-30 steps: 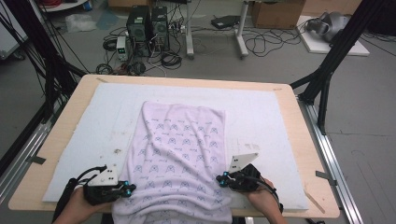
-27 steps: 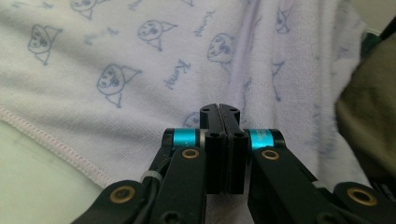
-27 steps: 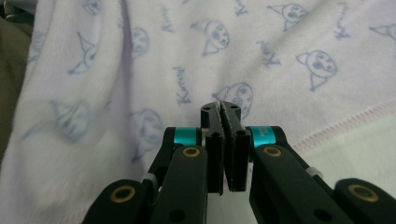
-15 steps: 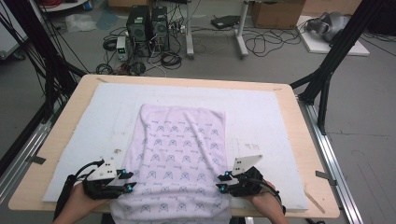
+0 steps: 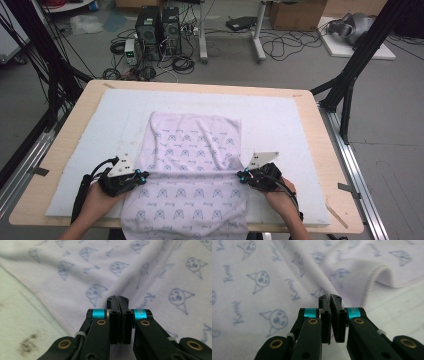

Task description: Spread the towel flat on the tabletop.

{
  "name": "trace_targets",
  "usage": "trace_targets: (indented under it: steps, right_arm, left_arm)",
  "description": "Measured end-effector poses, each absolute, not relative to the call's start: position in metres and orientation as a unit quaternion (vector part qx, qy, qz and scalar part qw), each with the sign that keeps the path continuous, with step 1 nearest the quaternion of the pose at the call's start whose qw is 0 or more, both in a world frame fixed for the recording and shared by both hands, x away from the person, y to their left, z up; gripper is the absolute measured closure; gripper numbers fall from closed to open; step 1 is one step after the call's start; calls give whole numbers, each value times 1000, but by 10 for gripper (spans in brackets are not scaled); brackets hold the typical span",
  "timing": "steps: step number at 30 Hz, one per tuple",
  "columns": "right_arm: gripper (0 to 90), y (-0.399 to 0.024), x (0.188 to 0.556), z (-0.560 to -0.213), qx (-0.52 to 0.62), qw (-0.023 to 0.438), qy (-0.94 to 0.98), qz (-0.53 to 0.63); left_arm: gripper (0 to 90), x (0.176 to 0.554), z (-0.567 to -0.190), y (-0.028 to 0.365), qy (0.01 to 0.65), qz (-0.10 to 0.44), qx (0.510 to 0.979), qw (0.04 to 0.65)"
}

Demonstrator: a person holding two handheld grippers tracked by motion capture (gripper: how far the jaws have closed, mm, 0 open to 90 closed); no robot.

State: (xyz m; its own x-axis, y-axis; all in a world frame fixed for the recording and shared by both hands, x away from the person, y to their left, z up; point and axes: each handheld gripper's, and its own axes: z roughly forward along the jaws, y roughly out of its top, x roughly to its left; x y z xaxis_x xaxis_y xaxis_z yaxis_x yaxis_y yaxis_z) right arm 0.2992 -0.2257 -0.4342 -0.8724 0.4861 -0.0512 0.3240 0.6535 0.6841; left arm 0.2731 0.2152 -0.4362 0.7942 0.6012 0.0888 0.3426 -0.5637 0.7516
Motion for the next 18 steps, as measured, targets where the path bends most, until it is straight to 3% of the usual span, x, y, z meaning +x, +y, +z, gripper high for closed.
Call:
trace_targets:
  steps: [2, 7, 15, 18]
  right_arm:
    - [862, -227, 305, -438, 231, 104, 901, 353]
    - [737, -235, 288, -422, 219, 112, 882, 403]
    - [522, -227, 248, -433, 153, 36, 899, 409]
    - [571, -222, 246, -443, 144, 10, 909, 391]
  left_arm:
    - [890, 280, -438, 216, 285, 173, 867, 372]
    - [737, 267, -429, 227, 276, 158, 861, 398]
    - [602, 233, -432, 229, 237, 109, 877, 404]
    - [609, 227, -443, 226, 232, 105, 884, 393]
